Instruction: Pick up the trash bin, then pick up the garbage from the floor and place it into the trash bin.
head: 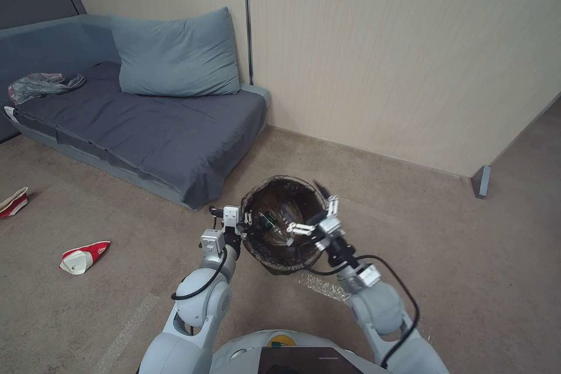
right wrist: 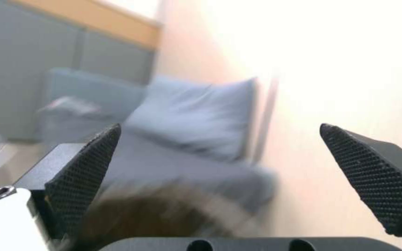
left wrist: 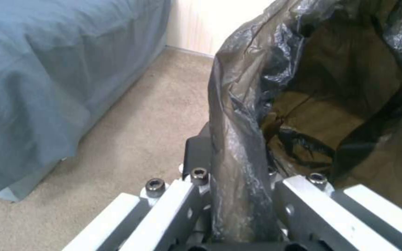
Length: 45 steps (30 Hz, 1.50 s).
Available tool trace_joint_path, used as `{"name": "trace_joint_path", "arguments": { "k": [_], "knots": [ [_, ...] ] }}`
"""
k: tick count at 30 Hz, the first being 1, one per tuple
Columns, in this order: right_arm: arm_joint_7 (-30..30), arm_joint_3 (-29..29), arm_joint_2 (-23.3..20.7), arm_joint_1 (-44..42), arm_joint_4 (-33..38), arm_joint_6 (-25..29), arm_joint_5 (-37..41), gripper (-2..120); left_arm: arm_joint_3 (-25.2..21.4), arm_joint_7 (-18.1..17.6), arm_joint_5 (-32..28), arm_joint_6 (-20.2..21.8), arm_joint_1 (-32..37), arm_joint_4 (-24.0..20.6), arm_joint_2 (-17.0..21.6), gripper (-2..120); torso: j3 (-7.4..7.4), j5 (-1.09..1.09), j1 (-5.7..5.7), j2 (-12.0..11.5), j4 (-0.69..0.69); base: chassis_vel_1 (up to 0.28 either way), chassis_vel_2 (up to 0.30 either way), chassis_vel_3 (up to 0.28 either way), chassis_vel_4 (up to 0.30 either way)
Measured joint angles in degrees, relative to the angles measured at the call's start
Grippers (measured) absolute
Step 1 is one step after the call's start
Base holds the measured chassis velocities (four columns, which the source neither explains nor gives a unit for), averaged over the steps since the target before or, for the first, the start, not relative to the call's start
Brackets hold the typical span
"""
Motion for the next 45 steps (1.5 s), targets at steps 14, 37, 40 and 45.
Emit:
{"name": "trace_joint_path", "arguments": {
  "k": [14,37,40,45],
  "knots": [
    [18.88,12.84,5.93,-15.35,14.82,-2.12,-2.38,100,-1.99,0.07,1.19,-1.12,0.28,-0.08,0.24,2,0.0,-0.01,0.0,0.0,-0.01,0.0,0.0,0.0,0.0],
    [19.42,15.28,6.58,-14.29,7.96,0.38,0.02,100,-2.79,0.59,0.86,-1.71,1.03,-0.94,0.17,2,0.0,0.0,0.0,0.0,-0.01,0.0,0.0,0.0,0.0],
    [19.37,15.43,6.58,-14.06,7.8,0.38,0.09,100,-2.76,0.57,0.87,-1.72,1.11,-0.94,0.17,2,0.0,-0.01,0.0,0.0,-0.01,0.0,0.0,0.0,0.0],
    [19.25,15.58,6.57,-13.72,7.79,0.31,0.2,100,-2.69,0.56,0.98,-1.71,1.33,-0.96,0.13,2,0.0,0.0,0.0,0.0,-0.01,0.041,0.04,0.041,0.053]
  ]
}}
